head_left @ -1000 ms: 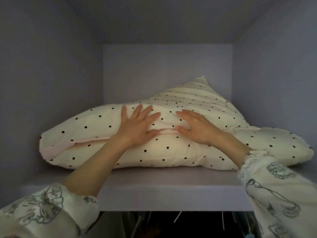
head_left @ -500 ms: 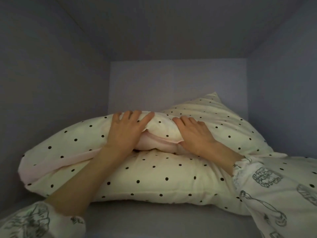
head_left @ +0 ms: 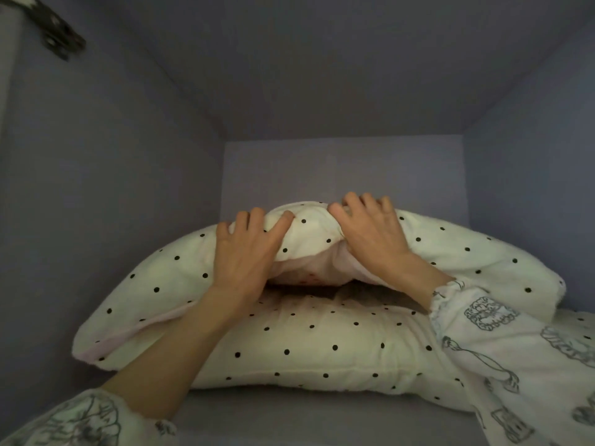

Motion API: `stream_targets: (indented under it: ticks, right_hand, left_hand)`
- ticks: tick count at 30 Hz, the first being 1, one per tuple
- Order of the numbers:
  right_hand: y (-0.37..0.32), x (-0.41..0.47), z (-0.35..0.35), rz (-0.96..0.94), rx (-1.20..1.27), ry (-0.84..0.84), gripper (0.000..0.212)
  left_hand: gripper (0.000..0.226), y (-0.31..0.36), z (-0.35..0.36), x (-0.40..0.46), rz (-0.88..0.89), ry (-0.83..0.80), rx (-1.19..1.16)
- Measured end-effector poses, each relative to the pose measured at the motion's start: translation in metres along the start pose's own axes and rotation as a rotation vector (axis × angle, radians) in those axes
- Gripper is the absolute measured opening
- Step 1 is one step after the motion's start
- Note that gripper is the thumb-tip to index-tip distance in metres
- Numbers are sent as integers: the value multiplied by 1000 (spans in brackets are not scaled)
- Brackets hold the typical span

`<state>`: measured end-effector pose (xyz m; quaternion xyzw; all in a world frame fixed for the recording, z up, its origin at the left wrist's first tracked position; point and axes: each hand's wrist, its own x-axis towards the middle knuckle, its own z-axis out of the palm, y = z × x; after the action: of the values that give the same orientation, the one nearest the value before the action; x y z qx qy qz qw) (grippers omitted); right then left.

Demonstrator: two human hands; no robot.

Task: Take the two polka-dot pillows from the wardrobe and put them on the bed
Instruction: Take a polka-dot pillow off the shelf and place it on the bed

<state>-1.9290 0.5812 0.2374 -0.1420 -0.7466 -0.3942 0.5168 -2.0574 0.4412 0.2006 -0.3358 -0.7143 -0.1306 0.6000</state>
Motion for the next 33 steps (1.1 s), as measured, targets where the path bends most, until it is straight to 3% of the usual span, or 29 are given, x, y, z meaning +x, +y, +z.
stream_targets:
  ticks: [4,11,17,21,23,26,29,33]
  right_hand:
    - [-7,-12,-45,26,-7,80,40]
    - [-13,-30,-132,0,-69,256,32]
    - [-17,-50,-193,18,-166,245,29]
    - [-18,-73,-219,63,-86,196,32]
    - [-23,-91,-224,61,-35,175,37]
    - [-38,-126,-219,40,-7,122,32]
    - [-56,-161,-215,37,69,14,49]
    - [-67,-200,-215,-2,182,-93,52]
  left_hand:
    - [68,-7,-46,-11,47,141,-63]
    - [72,-25,-125,-41,87,247,-136]
    - [66,-30,-184,-60,118,253,-165]
    - [55,-26,-210,-72,162,290,-238]
    - [57,-25,-218,-84,200,238,-228]
    - [73,-21,-221,-111,224,38,-200]
    - [79,-12,-214,-143,262,-144,-233]
    - [95,1,-201,-179,281,-320,-283]
